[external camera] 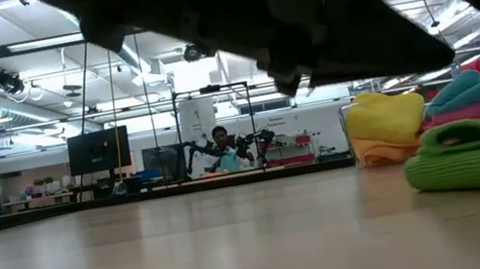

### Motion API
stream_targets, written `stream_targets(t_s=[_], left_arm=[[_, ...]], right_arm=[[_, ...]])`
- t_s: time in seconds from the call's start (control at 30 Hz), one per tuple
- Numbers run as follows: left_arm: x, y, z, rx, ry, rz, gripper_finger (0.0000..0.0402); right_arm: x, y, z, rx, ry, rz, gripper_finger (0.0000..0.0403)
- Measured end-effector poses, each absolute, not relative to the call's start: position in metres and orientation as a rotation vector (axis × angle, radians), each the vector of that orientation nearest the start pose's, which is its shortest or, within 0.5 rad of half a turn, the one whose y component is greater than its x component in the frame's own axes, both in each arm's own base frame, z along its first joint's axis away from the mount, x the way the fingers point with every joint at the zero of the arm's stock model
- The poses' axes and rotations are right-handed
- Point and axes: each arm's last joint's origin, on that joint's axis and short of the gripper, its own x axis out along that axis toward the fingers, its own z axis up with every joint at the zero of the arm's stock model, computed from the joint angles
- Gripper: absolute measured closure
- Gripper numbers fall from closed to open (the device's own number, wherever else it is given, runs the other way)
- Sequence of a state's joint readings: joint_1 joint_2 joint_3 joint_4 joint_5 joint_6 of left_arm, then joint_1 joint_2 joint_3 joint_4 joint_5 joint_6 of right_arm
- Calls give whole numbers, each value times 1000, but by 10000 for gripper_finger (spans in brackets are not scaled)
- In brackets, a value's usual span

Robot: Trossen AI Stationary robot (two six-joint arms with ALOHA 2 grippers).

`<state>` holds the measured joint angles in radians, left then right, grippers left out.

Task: Fold microfiber towels
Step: Fold the green microfiber cloth

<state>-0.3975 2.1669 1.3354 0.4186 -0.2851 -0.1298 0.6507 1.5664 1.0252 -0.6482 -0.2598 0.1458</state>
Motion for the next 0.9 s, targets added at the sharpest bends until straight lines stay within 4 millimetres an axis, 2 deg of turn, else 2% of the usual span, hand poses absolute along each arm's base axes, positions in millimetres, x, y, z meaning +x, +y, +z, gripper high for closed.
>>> stream_targets(t_s=[0.17, 0.37, 0.67, 0.9], left_arm=[[430, -175, 129, -19, 433, 13, 363], [429, -174, 127, -48, 453, 36, 363], [427, -167, 120, -29, 520, 120, 384], [429, -163, 97, -8, 558, 134, 390]], right_arm=[[239, 178, 198, -128, 1256, 707, 395], [260, 174, 184, -12, 1253, 708, 395], [268, 165, 188, 41, 1239, 691, 395], [274, 162, 189, 26, 1196, 714, 395]])
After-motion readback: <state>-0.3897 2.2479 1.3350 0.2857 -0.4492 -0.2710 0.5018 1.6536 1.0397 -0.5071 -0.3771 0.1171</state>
